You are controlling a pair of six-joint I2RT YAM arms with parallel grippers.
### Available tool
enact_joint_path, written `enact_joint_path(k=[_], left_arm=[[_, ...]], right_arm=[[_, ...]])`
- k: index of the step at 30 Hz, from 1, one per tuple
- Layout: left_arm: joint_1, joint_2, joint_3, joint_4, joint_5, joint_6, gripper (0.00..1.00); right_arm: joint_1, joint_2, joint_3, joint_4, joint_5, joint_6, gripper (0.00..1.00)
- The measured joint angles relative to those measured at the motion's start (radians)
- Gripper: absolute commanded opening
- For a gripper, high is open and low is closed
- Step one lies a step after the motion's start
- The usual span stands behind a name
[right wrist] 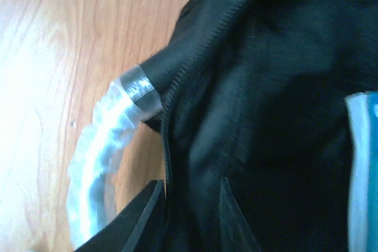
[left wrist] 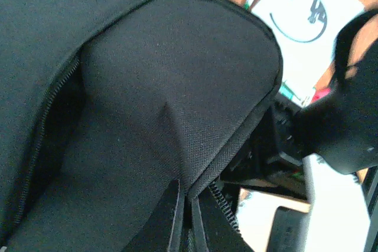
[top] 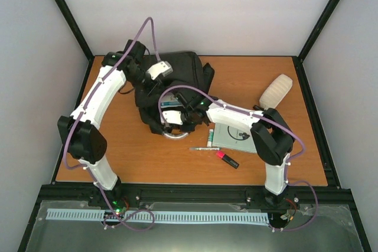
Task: Pack the student bag
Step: Adjust the book in the student bag.
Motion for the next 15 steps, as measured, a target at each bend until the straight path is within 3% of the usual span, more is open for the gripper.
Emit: enact_joint_path(k=[5, 12, 15], left_arm=[[0.013, -0.04, -0.137, 0.025, -0.048, 0.04, 0.01], [0.1, -0.105, -0.293, 0.056, -0.071, 0.074, 0.01], [0.134, -0.111, -0.349, 0.074, -0.072, 0.078, 0.16]], right_arm=[[0.0, -0.041, 0.044, -0.064, -0.053, -0.004, 0.5], [-0.042, -0.201, -0.001, -0.154, -0.108, 0.012, 0.53], [-0.109, -0.248, -0.036, -0.167, -0.134, 0.033, 0.53]])
